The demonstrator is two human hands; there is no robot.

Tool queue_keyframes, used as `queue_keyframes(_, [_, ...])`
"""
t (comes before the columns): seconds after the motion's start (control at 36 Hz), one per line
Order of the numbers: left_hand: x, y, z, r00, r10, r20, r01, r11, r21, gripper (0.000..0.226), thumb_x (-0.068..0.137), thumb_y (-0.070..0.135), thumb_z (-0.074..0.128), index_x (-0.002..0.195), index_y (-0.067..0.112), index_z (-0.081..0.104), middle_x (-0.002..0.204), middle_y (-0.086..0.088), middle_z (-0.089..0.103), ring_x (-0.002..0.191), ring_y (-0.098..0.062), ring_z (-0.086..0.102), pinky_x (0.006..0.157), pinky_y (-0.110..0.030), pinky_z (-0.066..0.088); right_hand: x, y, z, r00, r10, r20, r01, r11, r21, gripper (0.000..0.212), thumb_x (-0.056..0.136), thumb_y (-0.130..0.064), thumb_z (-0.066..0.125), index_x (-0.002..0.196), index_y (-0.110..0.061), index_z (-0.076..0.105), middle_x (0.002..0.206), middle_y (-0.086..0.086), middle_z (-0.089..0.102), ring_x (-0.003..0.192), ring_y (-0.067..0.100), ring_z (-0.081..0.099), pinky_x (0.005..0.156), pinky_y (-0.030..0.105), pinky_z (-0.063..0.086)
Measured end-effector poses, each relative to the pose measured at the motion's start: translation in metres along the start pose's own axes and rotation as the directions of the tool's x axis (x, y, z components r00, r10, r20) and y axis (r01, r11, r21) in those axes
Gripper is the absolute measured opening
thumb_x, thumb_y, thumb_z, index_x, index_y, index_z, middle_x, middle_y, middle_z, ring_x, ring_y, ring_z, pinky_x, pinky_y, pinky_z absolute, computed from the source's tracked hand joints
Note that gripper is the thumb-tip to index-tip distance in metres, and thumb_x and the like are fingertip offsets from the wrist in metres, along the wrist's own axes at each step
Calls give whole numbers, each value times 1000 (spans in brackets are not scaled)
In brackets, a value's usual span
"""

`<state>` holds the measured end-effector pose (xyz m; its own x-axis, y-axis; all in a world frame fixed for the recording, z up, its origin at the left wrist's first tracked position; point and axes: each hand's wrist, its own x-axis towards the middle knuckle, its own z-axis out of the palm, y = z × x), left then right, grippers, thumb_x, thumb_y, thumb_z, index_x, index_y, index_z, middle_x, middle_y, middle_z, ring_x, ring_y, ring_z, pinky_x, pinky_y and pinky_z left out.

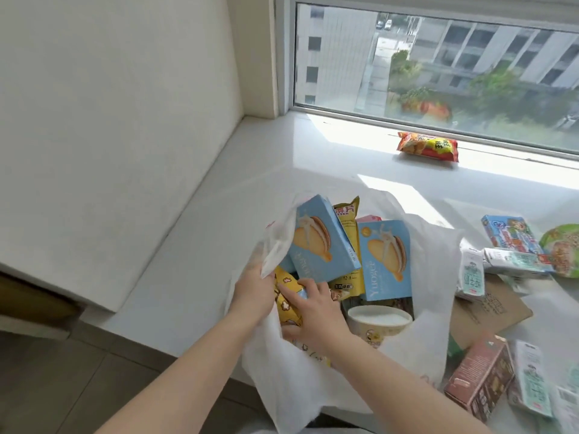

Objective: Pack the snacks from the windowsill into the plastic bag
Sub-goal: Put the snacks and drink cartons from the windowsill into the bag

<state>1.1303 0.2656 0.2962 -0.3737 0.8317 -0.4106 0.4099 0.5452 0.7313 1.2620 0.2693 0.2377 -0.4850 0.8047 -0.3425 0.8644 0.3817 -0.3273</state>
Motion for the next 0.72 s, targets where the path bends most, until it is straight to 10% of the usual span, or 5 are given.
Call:
queue_keyframes(0.11, [2,20,3,1000,30,4,-30,999,19,25,99,18,37,79,13,51,68,-1,49,76,-26,48,65,-29,34,27,-1,-2,997,56,-60,-62,994,-94,73,85,-45,55,145,-44,12,146,8,24,127,33,27,89,46,47])
queue_keyframes(0.25, [8,29,1,990,109,-90,-95,985,144,22,94,19,44,111,12,56,102,-13,61,99,-34,57,78,-36,45,36,7,-13,998,40,-57,-46,993,-106,64,89,-48,49,144,-44,18,143,7,27,127,31,28,90,47,46])
queue_keyframes(0.36, [3,14,12,905,356,-232,-181,817,547,62,83,27,65,138,19,38,120,-9,43,108,-29,45,83,-40,44,8,29,-13,988,9,-155,-5,1000,27,43,94,-53,34,133,-38,45,137,-1,40,122,24,38,88,40,46])
queue_keyframes(0.53, [-7,15,66,646,762,-43,-531,489,692,65,62,23,79,122,14,55,127,-10,33,125,-31,31,106,-58,31,-40,81,-25,809,187,-557,-72,972,223,44,90,-39,34,94,-17,72,92,2,64,88,26,58,68,36,51])
queue_keyframes(0.72, [-31,53,140,506,835,217,-775,330,539,43,66,19,77,106,14,62,126,-7,33,127,-31,30,109,-47,26,-101,150,-20,580,576,-576,-328,812,482,30,78,-19,49,98,-12,70,96,7,63,94,28,53,79,33,42])
